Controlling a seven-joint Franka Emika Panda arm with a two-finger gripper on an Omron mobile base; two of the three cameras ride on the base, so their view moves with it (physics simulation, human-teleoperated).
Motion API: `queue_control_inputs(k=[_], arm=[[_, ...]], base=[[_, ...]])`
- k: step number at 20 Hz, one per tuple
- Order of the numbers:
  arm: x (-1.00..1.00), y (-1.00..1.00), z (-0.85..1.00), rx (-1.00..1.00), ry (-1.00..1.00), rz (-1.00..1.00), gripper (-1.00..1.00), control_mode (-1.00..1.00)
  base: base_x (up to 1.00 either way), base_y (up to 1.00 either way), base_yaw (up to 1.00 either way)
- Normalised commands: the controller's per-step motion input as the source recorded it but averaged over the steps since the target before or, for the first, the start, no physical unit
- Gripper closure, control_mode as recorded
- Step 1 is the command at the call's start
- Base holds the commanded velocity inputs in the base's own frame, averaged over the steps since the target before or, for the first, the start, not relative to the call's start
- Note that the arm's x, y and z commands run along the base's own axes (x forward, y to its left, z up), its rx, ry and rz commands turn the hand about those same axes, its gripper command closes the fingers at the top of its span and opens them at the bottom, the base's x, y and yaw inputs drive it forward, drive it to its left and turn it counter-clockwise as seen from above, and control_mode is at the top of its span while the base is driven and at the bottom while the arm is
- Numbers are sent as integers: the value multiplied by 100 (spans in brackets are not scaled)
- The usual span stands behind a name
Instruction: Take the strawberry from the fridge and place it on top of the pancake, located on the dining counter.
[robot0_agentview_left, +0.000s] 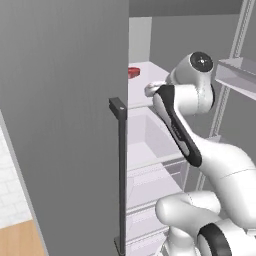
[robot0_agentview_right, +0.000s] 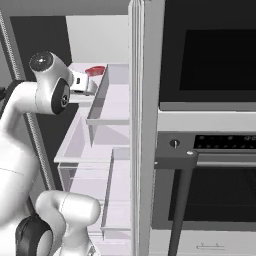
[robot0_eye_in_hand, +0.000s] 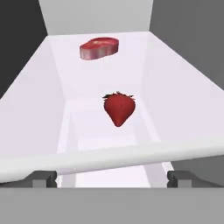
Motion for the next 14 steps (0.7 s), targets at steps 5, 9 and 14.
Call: queue_control_inputs(k=[5, 9, 14], arm=[[76, 0, 0, 0, 0, 0, -100, -100], [42, 0, -18, -1, 0, 0, -100, -100], [24, -2, -24, -1, 2, 0, -100, -100]], base=[[0, 0, 0], [0, 0, 0], [0, 0, 0]])
